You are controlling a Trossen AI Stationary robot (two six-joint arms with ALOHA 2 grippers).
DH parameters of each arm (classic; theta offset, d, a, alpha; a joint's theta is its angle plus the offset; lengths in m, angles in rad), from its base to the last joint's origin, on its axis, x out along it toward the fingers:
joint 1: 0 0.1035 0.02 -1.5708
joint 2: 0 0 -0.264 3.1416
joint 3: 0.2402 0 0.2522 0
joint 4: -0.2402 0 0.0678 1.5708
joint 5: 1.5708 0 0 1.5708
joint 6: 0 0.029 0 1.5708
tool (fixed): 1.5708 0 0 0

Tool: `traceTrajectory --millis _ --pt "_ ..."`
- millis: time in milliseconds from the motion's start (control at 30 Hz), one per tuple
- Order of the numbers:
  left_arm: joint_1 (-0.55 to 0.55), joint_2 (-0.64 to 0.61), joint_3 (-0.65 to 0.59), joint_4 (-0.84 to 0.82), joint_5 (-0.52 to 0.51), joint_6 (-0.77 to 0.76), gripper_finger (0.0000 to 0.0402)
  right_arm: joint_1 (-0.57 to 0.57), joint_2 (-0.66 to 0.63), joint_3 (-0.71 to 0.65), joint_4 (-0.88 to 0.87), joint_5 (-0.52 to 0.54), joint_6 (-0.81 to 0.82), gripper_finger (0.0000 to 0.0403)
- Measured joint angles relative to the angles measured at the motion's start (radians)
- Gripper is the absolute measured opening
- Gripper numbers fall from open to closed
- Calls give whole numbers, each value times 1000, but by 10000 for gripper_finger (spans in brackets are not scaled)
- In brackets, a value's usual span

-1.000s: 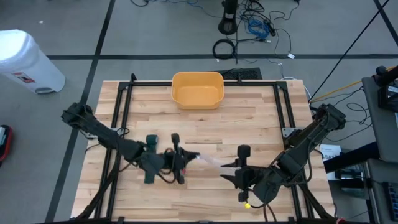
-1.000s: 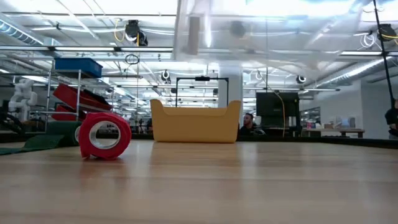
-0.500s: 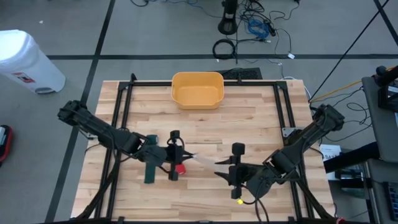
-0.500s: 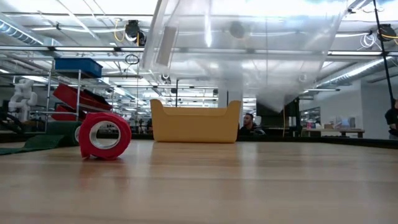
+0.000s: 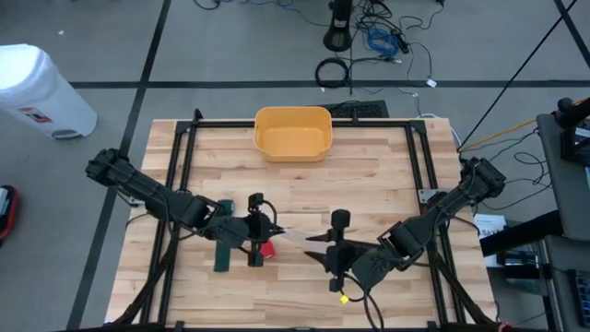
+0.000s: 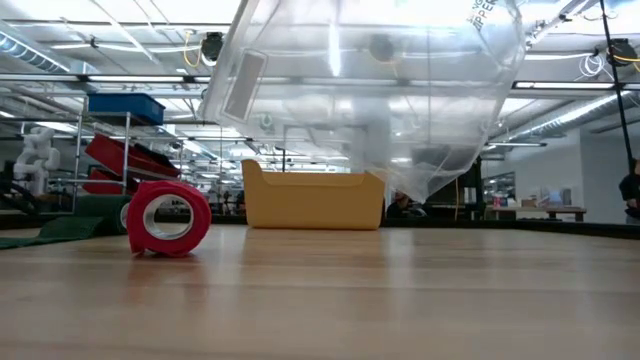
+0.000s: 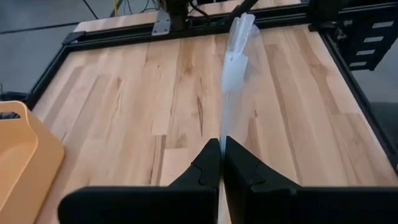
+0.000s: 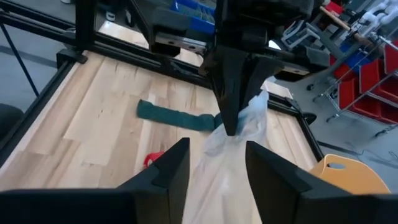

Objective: Roll bandage
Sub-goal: Open the transparent zip bag

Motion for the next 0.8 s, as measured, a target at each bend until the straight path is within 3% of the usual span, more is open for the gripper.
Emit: traceTrajectory --millis 367,567,800 --pt "-17 48 0 16 -1 -26 8 -13 0 0 -9 -7 -29 142" --pt "-19 74 0 39 -2 -30 8 -34 0 0 -29 -126 -28 142" --pt "-32 76 0 63 -1 -79 9 -60 0 0 -22 -137 -34 142"
